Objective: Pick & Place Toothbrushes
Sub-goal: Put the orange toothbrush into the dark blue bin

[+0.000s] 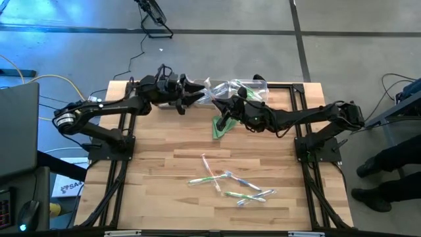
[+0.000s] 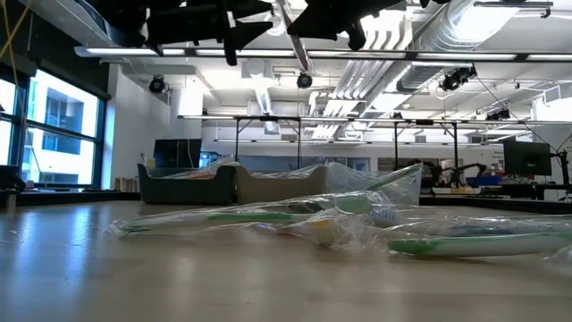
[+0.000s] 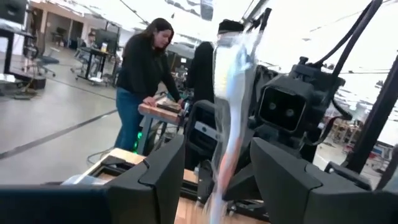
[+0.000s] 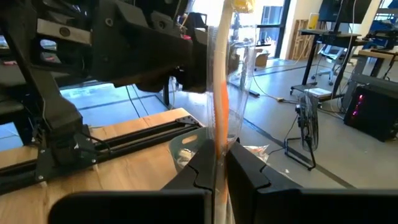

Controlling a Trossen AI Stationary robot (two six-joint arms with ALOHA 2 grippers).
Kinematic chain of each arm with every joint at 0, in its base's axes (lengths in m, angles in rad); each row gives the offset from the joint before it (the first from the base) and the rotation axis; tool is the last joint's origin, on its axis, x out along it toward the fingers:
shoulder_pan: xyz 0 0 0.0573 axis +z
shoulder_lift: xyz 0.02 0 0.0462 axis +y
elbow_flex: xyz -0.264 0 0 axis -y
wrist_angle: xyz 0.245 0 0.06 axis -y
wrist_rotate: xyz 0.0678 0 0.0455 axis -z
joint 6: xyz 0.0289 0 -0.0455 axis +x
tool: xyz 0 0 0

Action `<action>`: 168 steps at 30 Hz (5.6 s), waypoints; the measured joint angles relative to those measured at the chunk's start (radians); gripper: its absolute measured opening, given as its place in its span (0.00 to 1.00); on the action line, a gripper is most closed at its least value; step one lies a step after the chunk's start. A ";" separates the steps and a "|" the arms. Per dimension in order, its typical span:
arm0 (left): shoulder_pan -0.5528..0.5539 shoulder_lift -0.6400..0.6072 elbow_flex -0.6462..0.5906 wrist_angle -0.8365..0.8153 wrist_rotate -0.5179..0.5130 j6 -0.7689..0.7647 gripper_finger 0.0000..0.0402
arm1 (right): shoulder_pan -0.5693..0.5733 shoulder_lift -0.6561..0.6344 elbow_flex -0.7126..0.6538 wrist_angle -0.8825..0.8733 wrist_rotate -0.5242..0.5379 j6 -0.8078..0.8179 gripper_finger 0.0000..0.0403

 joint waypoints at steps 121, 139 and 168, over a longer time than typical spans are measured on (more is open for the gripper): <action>0.225 -0.097 0.058 -0.586 -0.171 0.319 0.02 | 0.026 -0.216 0.000 -0.472 0.143 0.158 0.71; 0.223 -0.099 0.049 -0.838 -0.734 0.664 0.02 | -0.014 -0.215 0.000 -0.471 0.129 0.161 0.71; 0.223 0.185 0.049 -0.828 -0.800 0.707 0.14 | -0.014 -0.215 0.000 -0.471 0.124 0.161 0.71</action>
